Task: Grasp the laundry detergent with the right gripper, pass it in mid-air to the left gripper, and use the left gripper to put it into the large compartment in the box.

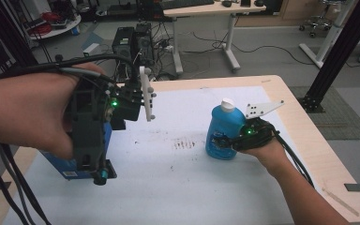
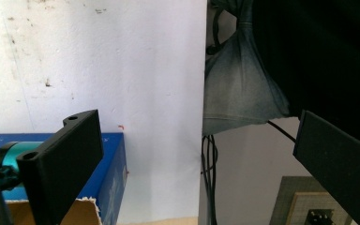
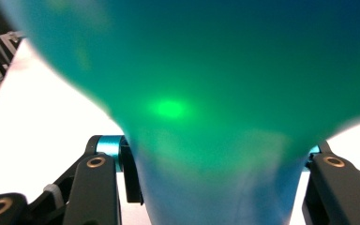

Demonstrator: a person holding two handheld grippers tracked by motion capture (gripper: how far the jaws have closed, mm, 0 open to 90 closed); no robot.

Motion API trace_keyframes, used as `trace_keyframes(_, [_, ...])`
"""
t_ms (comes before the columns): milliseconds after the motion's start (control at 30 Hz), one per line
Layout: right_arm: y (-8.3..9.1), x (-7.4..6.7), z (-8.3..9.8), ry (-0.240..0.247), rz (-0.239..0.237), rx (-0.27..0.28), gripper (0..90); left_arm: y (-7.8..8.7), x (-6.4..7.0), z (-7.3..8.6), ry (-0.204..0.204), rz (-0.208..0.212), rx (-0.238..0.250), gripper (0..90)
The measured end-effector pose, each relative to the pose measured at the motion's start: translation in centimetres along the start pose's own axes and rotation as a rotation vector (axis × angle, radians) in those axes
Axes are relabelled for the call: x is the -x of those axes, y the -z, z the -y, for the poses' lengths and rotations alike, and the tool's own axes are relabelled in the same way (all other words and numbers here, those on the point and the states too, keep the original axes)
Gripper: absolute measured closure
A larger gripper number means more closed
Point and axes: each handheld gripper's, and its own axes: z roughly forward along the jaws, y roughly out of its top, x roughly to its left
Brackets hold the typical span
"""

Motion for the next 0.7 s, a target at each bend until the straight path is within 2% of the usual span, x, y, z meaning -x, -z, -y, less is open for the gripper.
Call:
trace_keyframes(167, [1.0, -0.9, -1.1, 0.033, -0.018, 0.011, 44.6, 0.0, -0.2, -0.1, 0.002, 0.001, -0.001, 1.8])
trace_keyframes(433, [2.7, -2.6, -4.1, 0.072, -0.057, 0.002, 44.9, -0.2, -0.7, -0.7, 0.001, 0.004, 0.001, 1.8])
trace_keyframes(633, [2.9, -3.9, -5.7, 0.096, -0.100, 0.000, 45.0, -0.5, -1.3, -1.5, 0.004, 0.004, -0.012, 1.8])
trace_keyframes(700, [2.6, -5.0, -6.7, 0.125, -0.136, -0.026, 45.2, -0.5, -1.7, -1.9, 0.003, 0.004, -0.013, 1.8])
